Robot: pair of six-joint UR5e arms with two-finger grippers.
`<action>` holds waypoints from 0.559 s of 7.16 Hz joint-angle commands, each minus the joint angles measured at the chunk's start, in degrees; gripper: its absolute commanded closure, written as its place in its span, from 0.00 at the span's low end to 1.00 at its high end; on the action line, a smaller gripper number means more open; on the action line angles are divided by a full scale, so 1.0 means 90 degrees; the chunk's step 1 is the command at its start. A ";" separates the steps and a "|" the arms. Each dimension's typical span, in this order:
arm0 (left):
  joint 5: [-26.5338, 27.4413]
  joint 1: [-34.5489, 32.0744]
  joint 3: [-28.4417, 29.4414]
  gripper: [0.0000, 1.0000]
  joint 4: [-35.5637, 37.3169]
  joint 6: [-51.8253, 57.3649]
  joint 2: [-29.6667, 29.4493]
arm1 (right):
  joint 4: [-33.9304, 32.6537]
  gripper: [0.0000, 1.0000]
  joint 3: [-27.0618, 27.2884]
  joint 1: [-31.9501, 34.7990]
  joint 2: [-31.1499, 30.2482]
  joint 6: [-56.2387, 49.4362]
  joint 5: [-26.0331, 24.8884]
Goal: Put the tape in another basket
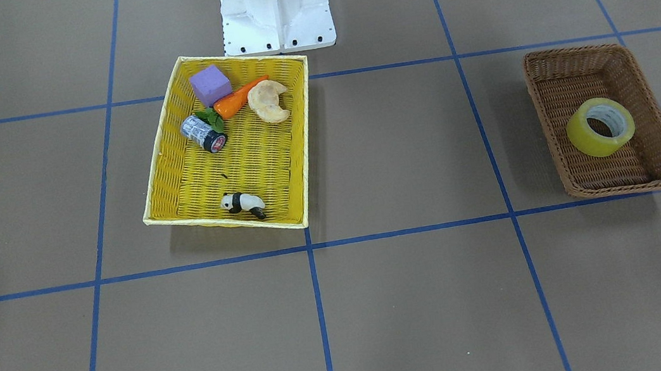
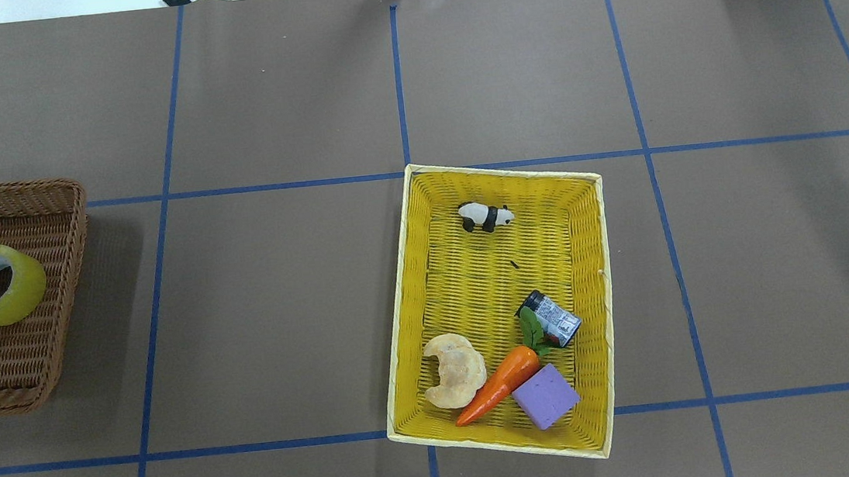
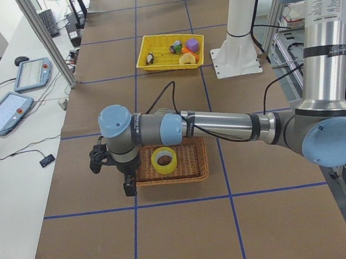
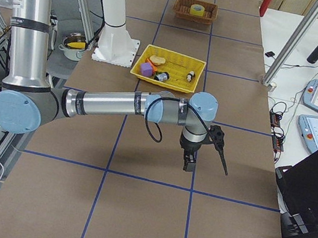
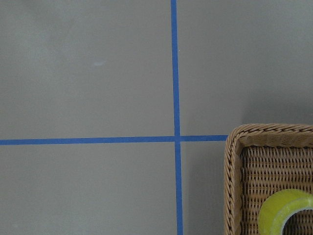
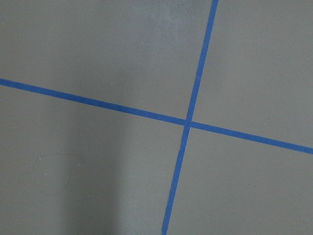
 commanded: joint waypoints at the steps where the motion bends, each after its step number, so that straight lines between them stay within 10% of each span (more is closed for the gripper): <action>1: -0.0244 0.0004 -0.0076 0.02 -0.0070 0.0005 0.0004 | 0.0010 0.00 -0.0064 -0.0014 -0.0040 0.0001 -0.0023; 4: -0.0450 0.0004 -0.0193 0.02 -0.0100 0.0005 0.0014 | 0.0010 0.00 -0.0132 -0.0014 0.0027 -0.0048 -0.0004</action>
